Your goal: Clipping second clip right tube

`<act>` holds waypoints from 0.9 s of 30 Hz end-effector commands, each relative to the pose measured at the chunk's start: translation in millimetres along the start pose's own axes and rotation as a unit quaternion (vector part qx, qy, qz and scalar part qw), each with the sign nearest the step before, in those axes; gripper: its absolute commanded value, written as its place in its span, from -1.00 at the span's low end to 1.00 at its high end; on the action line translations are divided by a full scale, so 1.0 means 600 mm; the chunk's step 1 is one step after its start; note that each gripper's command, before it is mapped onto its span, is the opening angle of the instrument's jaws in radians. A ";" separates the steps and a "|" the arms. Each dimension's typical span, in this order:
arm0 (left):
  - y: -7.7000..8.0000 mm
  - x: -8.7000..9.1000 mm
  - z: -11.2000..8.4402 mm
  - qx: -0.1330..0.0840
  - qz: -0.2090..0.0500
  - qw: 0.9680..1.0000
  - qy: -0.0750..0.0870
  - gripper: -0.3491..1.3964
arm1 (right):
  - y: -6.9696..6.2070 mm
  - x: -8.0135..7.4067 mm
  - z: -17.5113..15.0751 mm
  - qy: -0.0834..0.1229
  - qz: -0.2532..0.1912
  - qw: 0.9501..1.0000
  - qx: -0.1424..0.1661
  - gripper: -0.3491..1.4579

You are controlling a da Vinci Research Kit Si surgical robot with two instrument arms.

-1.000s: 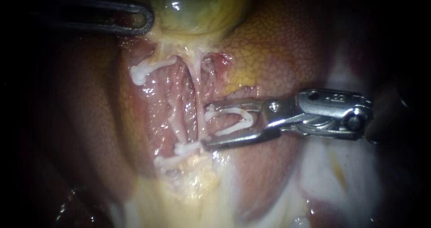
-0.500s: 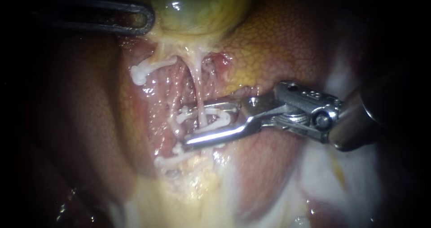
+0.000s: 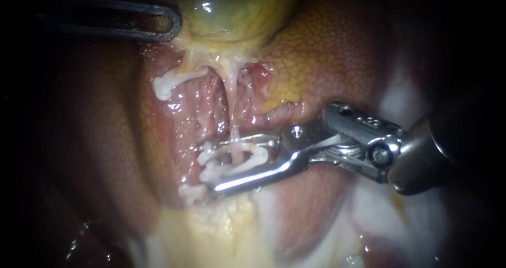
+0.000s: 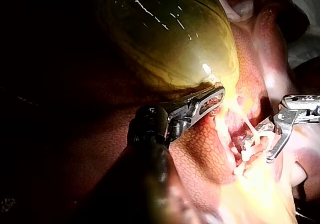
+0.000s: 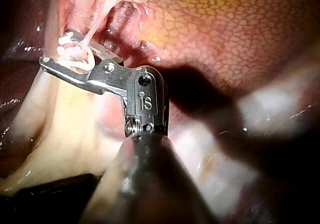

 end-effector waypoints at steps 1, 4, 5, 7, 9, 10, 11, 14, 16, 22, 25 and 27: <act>0.0000 0.0000 0.0000 0.000 0.000 1.000 0.000 -1.00 | 0.0000 0.0000 0.0000 -0.001 0.000 1.000 0.001 -0.24; 0.0000 0.0000 0.0000 0.000 0.000 1.000 0.000 -1.00 | 0.0000 0.0000 0.0000 -0.001 0.000 1.000 0.001 -0.31; 0.0000 0.0000 -0.0001 0.000 0.000 1.000 0.000 -1.00 | 0.0000 0.0001 -0.0001 -0.001 0.000 1.000 0.001 -0.35; 0.0000 0.0000 -0.0001 0.000 0.000 1.000 0.000 -1.00 | 0.0000 0.0001 -0.0001 -0.001 0.000 1.000 0.001 -0.44; 0.0000 0.0000 -0.0001 0.000 0.000 1.000 0.000 -1.00 | 0.0000 0.0001 -0.0001 0.000 0.009 1.000 0.001 -0.55; 0.0000 0.0000 -0.0001 0.000 0.000 1.000 0.000 -1.00 | 0.0000 0.0002 -0.0001 0.000 0.009 1.000 0.001 -0.58; 0.0000 0.0000 0.0000 0.000 0.000 1.000 0.000 -1.00 | 0.0000 0.0002 -0.0001 -0.001 0.012 1.000 0.001 -0.62; 0.0000 0.0000 0.0000 0.000 0.000 1.000 0.000 -1.00 | 0.0000 0.0001 -0.0001 0.000 0.021 1.000 0.002 -0.73; 0.0000 -0.0001 0.0000 0.000 0.000 1.000 0.000 -1.00 | 0.0000 0.0001 -0.0001 -0.001 0.024 1.000 0.002 -0.82; 0.0000 -0.0001 0.0000 0.000 0.000 1.000 0.000 -1.00 | 0.0003 0.0001 -0.0001 0.001 0.027 1.000 -0.002 -1.00; -0.0001 -0.0001 0.0000 0.000 0.000 1.000 0.000 -1.00 | 0.0003 -0.0002 0.0000 0.001 0.032 0.999 -0.002 -1.00; -0.0001 -0.0001 0.0000 0.000 0.000 1.000 0.000 -1.00 | 0.0003 -0.0003 0.0001 0.002 0.032 0.999 -0.001 -1.00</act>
